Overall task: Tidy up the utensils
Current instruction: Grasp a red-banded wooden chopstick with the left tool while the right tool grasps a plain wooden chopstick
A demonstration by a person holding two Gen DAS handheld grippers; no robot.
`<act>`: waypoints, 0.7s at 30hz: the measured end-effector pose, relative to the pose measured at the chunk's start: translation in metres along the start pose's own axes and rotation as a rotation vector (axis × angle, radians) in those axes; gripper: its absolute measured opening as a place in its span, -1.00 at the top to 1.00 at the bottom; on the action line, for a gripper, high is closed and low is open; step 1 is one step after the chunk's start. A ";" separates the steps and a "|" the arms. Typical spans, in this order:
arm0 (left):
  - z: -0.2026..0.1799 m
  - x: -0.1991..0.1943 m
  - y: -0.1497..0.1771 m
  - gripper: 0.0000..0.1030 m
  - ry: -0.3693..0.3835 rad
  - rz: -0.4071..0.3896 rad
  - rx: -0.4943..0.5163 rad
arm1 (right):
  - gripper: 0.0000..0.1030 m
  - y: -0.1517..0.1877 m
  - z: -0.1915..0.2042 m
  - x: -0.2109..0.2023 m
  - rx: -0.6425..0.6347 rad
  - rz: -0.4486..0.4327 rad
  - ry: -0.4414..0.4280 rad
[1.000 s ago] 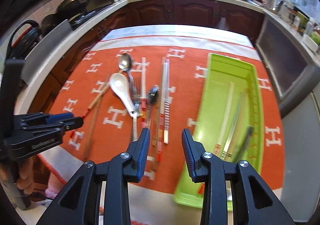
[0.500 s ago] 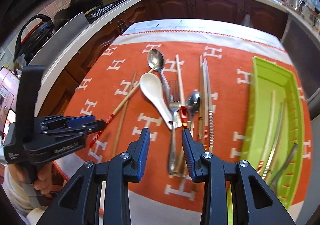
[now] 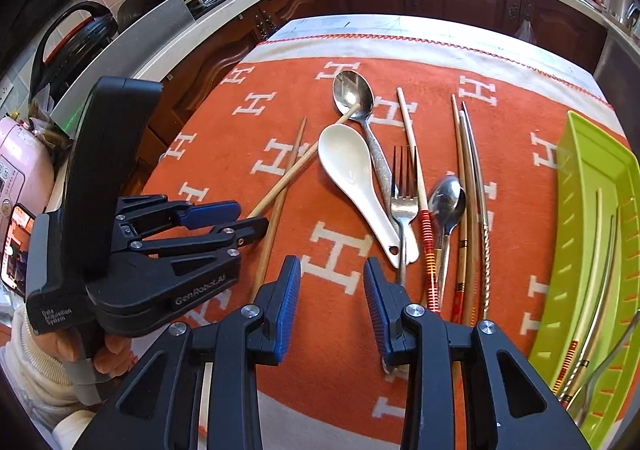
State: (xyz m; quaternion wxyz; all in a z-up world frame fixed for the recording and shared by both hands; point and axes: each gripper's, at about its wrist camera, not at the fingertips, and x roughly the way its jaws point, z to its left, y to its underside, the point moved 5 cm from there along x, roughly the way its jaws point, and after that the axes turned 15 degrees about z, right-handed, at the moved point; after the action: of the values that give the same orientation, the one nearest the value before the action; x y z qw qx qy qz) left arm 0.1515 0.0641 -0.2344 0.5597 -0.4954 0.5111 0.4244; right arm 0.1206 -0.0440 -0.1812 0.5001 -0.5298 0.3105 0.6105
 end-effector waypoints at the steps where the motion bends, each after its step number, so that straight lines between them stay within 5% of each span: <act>1: 0.000 0.000 -0.001 0.79 -0.006 -0.012 0.002 | 0.36 -0.001 0.000 0.002 0.002 0.001 -0.004; 16: 0.030 -0.011 0.023 0.92 0.082 -0.092 -0.139 | 0.37 -0.014 0.032 0.035 -0.025 -0.014 -0.074; 21: 0.046 -0.021 0.036 0.92 0.089 -0.110 -0.177 | 0.40 -0.019 0.052 0.052 -0.067 -0.023 -0.017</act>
State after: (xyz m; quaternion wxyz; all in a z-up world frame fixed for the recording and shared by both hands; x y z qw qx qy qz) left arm 0.1209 0.1158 -0.2187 0.5128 -0.5887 0.4681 0.4140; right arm 0.1246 0.0236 -0.2150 0.4918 -0.5444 0.2795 0.6194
